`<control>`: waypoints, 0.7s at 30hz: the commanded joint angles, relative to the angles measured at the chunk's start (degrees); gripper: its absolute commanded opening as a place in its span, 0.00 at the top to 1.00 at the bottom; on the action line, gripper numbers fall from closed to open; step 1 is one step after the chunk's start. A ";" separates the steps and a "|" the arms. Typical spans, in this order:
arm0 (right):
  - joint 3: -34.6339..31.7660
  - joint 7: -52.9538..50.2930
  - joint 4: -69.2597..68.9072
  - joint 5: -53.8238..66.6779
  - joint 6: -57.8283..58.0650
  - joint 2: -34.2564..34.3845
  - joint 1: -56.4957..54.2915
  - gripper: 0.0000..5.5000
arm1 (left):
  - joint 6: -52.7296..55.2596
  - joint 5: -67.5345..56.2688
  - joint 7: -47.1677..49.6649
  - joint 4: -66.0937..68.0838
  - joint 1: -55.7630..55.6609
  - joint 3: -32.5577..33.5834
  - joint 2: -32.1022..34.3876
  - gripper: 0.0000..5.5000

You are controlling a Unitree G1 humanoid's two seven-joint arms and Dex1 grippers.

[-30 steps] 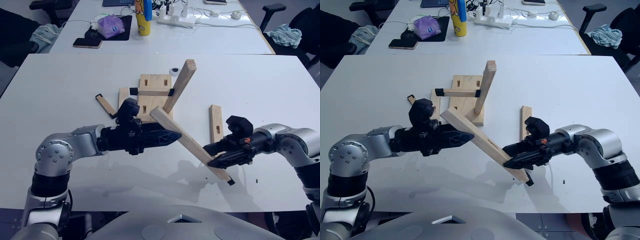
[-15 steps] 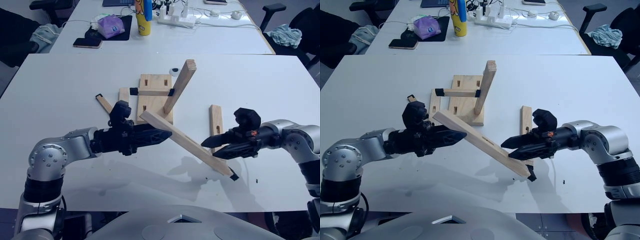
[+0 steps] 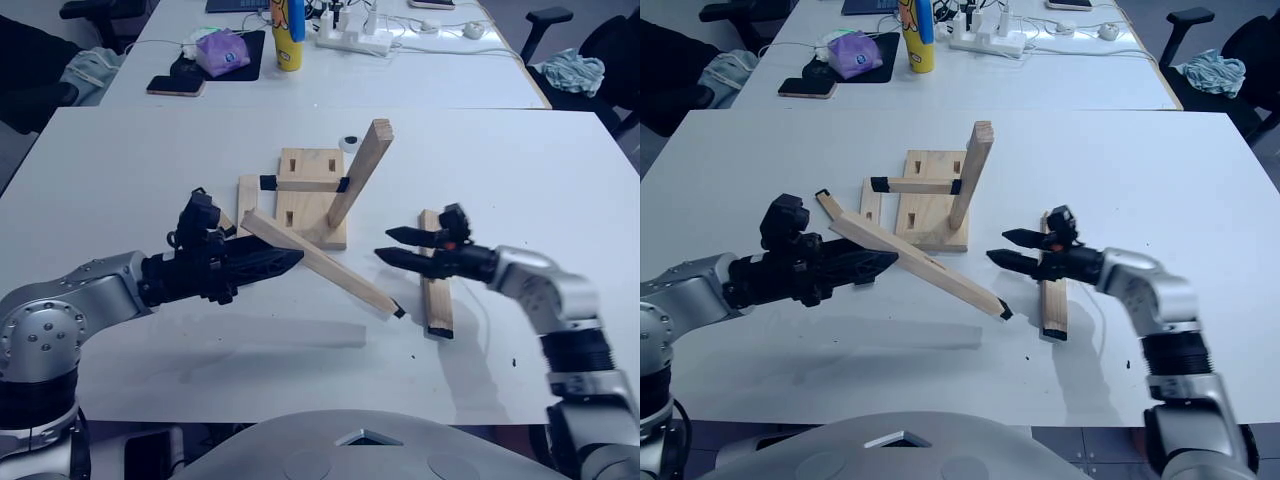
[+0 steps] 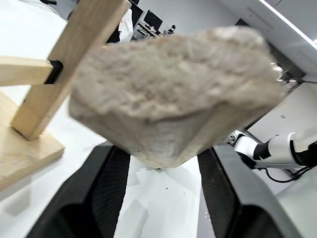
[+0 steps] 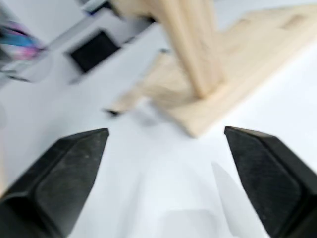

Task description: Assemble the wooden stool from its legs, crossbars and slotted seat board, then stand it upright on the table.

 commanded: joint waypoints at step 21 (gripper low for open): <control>5.03 -24.98 3.78 -20.46 -19.53 22.87 0.06 0.07 | -0.45 9.47 -9.74 5.02 0.10 1.83 5.26 0.62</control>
